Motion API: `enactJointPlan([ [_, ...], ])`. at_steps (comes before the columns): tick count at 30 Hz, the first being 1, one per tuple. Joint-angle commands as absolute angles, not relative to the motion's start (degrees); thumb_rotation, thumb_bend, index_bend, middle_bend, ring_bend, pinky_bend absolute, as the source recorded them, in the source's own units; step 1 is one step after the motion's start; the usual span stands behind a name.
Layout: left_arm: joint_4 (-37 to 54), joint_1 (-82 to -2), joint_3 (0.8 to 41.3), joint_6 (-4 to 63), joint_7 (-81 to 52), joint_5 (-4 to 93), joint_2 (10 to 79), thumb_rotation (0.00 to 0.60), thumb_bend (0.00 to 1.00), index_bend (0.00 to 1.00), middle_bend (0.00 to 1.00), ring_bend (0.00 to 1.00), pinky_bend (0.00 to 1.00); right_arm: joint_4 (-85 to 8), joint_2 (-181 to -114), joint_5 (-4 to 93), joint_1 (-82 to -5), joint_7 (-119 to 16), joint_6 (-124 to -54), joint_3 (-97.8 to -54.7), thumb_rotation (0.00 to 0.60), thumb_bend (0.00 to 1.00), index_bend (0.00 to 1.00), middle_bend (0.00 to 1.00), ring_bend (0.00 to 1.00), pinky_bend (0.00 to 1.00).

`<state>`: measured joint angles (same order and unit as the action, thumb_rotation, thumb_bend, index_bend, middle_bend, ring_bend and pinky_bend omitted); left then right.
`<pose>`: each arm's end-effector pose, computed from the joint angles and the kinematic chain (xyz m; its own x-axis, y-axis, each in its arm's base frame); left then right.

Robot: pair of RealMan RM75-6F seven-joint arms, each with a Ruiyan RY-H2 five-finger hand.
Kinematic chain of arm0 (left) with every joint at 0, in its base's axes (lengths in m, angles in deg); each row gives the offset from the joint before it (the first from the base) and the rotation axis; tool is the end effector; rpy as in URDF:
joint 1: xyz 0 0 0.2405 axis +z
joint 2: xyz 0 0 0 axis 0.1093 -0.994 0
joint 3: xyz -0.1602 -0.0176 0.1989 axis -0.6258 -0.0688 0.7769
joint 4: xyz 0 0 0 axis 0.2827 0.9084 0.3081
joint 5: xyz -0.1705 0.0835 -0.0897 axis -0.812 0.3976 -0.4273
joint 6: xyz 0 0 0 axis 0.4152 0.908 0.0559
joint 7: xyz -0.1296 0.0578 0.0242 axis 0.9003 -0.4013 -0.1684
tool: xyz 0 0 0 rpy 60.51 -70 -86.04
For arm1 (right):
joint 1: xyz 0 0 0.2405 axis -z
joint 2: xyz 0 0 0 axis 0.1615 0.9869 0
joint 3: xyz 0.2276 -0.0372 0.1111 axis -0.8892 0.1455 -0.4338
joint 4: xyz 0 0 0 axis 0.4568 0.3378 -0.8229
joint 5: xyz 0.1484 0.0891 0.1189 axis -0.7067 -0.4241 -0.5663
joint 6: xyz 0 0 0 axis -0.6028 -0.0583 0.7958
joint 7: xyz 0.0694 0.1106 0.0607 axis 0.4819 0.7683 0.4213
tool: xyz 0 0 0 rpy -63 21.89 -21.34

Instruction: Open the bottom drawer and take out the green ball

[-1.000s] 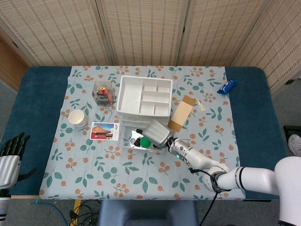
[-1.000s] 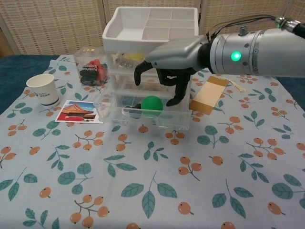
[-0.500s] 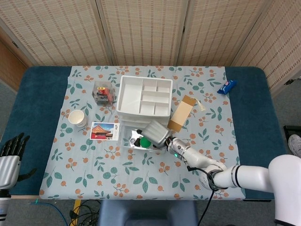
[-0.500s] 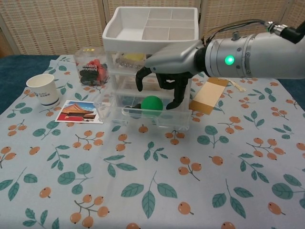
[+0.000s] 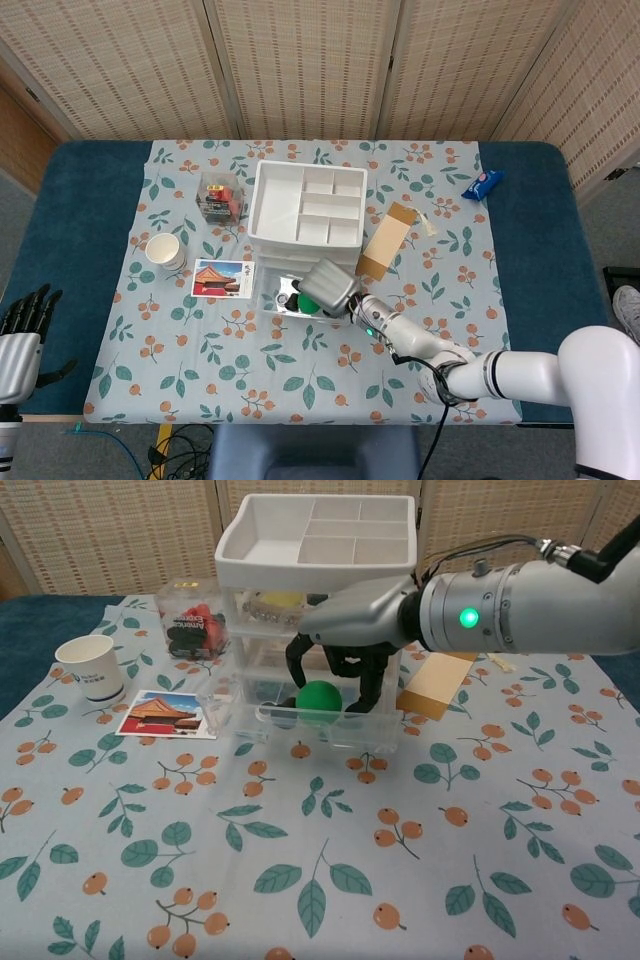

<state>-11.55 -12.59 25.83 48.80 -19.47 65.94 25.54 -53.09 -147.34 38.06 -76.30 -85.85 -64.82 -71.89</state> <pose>-0.3120 0.1908 0.1576 0.4529 0.0077 0.8915 0.8911 0.0277 -0.4529 -0.0361 -0.3639 -0.0294 0.7876 -0.1404 0.5999 -0.4841 -0.7433 0.4616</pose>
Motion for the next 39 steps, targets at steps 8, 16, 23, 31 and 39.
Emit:
enactJointPlan([
  [8,-11.4,-12.6,25.8,48.7,-19.4,66.0,25.7,0.6,0.13,0.0,0.0,0.03,0.07,-52.1,-148.5,36.8,-77.0,-86.7,-65.4,-71.1,0.6,0.28,0.39,0.93,1.0,1.0],
  [16,-11.2,-12.4,25.8,48.8,-19.2,65.9,25.7,0.6,0.13,0.0,0.0,0.03,0.07,-51.9,-148.8,37.9,-76.5,-85.4,-67.2,-71.5,0.6,0.32,0.49,0.93,1.0,1.0],
  [23,-11.2,-12.5,25.7,48.9,-19.1,66.1,25.6,0.6,0.13,0.0,0.0,0.03,0.07,-54.6,-146.9,41.3,-74.5,-82.1,-70.6,-72.8,0.6,0.33,0.5,0.93,1.0,1.0],
  [31,-11.2,-13.1,25.3,48.6,-19.1,66.6,25.5,0.6,0.13,0.0,0.0,0.03,0.07,-63.3,-139.5,47.8,-67.6,-78.0,-79.8,-72.4,0.6,0.33,0.5,0.93,1.0,1.0],
  [39,-11.4,-13.9,25.2,48.2,-19.3,67.2,25.7,0.6,0.13,0.0,0.0,0.03,0.07,-67.0,-132.7,52.4,-58.5,-74.1,-87.8,-69.1,0.6,0.33,0.5,0.93,1.0,1.0],
])
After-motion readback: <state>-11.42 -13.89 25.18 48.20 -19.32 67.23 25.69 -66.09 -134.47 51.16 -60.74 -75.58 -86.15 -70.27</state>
